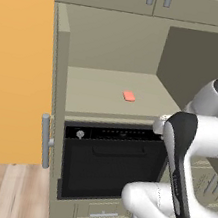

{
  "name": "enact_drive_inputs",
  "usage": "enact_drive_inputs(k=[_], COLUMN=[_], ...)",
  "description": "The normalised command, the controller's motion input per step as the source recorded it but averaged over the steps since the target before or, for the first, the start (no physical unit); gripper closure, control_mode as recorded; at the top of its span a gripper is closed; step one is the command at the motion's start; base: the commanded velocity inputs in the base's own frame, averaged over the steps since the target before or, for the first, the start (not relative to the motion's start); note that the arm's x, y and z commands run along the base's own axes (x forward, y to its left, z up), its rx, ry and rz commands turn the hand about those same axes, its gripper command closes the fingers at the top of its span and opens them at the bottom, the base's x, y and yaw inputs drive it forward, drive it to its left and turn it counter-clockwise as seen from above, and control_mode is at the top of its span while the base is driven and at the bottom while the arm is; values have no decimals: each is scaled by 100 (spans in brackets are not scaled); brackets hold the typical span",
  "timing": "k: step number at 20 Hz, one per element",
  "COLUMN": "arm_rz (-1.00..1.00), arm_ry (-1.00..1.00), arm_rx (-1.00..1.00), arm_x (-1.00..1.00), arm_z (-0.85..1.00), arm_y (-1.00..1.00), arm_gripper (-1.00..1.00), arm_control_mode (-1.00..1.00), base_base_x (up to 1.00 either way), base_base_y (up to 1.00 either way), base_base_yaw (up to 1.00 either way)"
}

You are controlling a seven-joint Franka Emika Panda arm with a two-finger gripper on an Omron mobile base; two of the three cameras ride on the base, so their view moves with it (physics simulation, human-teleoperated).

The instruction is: Pick up the bar soap and sponge from the sink, and place them back in the cabinet, and close the cabinet doors.

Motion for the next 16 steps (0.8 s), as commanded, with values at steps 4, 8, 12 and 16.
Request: enact_drive_inputs(k=[4, 8, 12, 16], arm_rz=[0, 0, 0, 0], arm_ry=[7, 8, 11, 10], arm_rx=[0, 0, 0, 0], arm_x=[-24, -2, 0, -17], arm_z=[31, 37, 36, 17], arm_y=[0, 0, 0, 0], arm_gripper=[-100, -100, -100, -100], arm_control_mode=[-100, -100, -100, -100], base_base_x=[0, 0, 0, 0], base_base_y=[0, 0, 0, 0], base_base_yaw=[0, 0, 0, 0])
